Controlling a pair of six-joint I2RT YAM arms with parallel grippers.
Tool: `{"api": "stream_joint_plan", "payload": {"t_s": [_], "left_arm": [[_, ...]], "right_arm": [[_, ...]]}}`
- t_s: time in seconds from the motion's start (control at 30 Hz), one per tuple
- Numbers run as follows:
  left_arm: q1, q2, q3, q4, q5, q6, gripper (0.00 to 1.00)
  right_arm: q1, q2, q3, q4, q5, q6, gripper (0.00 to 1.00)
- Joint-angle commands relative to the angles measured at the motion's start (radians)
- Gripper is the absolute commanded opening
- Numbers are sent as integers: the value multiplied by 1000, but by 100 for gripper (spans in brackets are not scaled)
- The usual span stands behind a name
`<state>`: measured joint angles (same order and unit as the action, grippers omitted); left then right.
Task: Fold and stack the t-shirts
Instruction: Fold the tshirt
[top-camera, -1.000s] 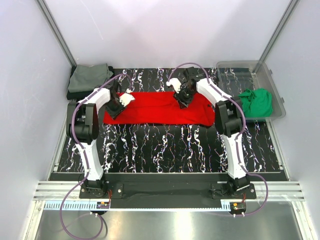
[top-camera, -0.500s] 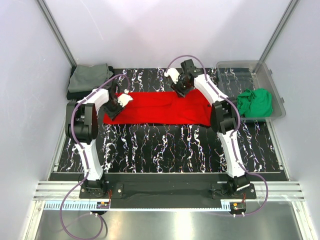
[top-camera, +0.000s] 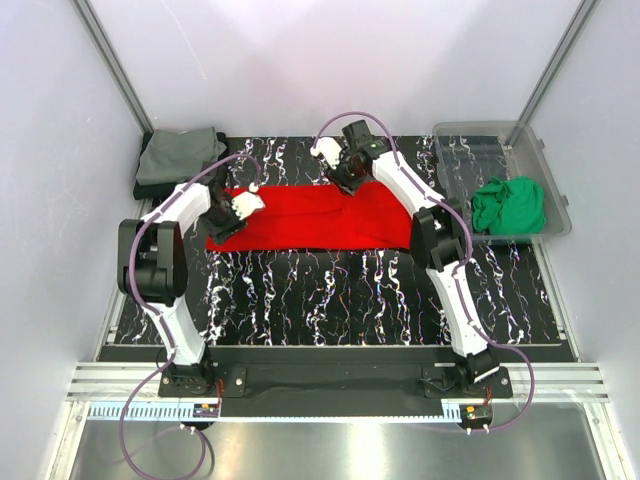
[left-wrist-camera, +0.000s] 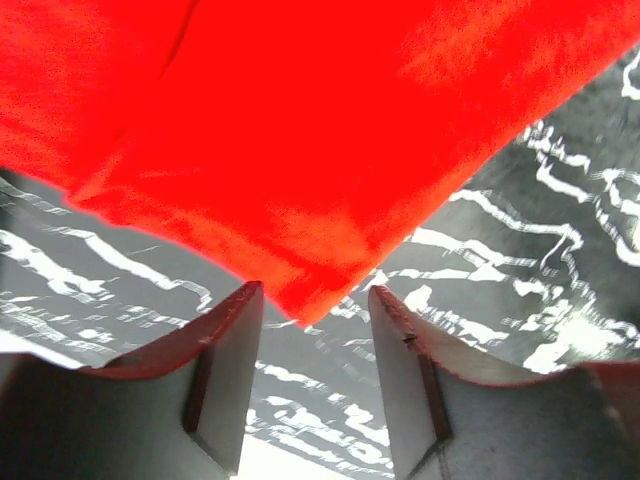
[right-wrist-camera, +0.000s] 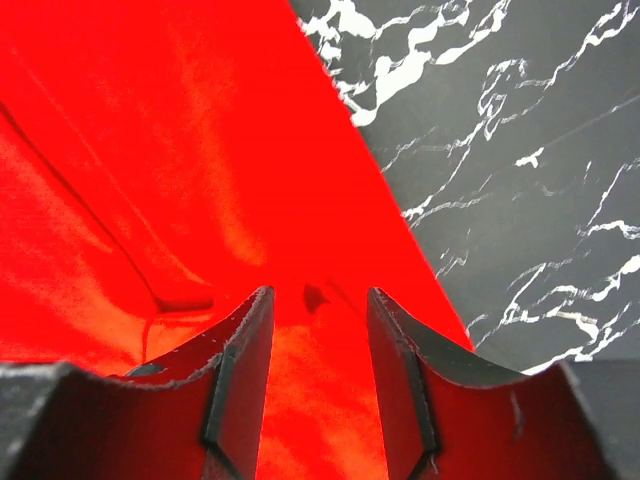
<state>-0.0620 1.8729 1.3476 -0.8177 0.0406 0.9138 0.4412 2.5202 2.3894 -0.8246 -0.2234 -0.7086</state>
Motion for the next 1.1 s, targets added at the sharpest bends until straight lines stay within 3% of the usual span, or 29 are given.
{"api": "stream_joint_plan", "payload": {"t_s": [0.0,0.63,0.7,0.77,0.8,1.07], "left_arm": [[16,-57,10,0,-11,146,52],[25,89,-10,-32,-38,217,52],[24,107,-7,-32,-68,208,36],[24,112,-4,-38,-84,203,6],[24,109,-5,-46,-81,200,0],[-85,-115,-224,-190,-47,250,0]], "right_arm": [[-4,-124,-22,12,36,15,50],[-4,-388,-341,21,105,17,52],[-7,-405,-366,22,110,21,52],[-12,-422,-390,21,108,49,52],[-27,-432,-424,22,102,66,53],[-140,-469,-576,18,45,254,54]]}}
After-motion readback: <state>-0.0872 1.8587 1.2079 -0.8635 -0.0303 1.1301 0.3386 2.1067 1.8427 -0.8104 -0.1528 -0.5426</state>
